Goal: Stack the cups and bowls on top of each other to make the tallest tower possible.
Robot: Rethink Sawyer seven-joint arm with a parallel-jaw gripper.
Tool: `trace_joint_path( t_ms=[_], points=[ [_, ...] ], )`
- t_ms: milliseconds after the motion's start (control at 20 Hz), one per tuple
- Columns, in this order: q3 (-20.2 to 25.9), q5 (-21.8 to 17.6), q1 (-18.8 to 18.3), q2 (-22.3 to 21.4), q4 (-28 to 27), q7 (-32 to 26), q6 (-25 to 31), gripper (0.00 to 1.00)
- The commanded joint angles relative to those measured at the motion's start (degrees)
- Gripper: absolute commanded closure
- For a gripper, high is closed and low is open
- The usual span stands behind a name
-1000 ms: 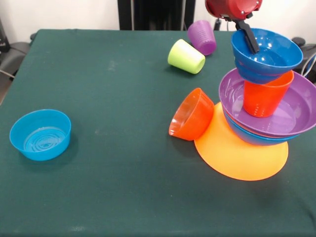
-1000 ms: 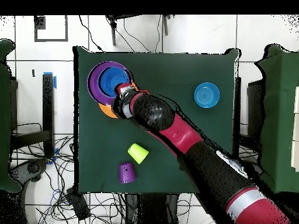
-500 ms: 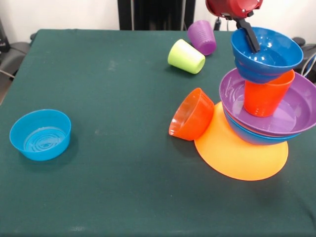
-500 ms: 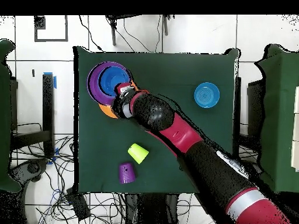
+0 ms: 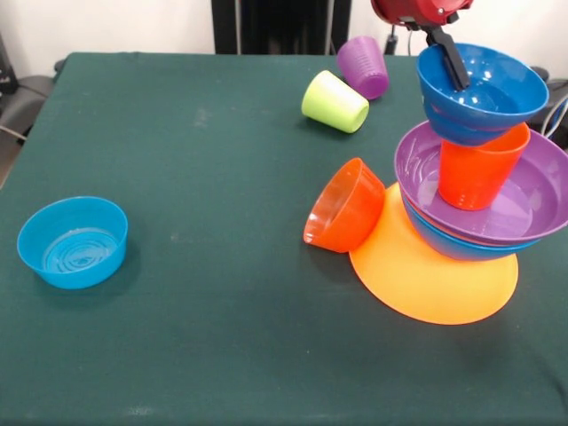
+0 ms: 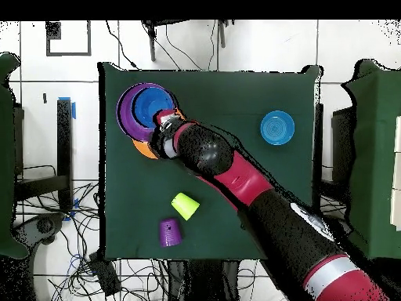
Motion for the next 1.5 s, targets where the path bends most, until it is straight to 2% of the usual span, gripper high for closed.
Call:
trace_joint_path(
  t_ms=[50, 900, 1500],
  points=[
    [2.03, -1.05, 0.82, 1.16, 1.44, 6.83, -1.27, 1.0],
    [4.67, -1.69, -0.43, 2.9, 3.24, 7.97, -4.36, 1.0],
    [3.13, -2.66, -0.54, 3.57, 2.02, 6.03, -3.82, 1.0]
  ],
)
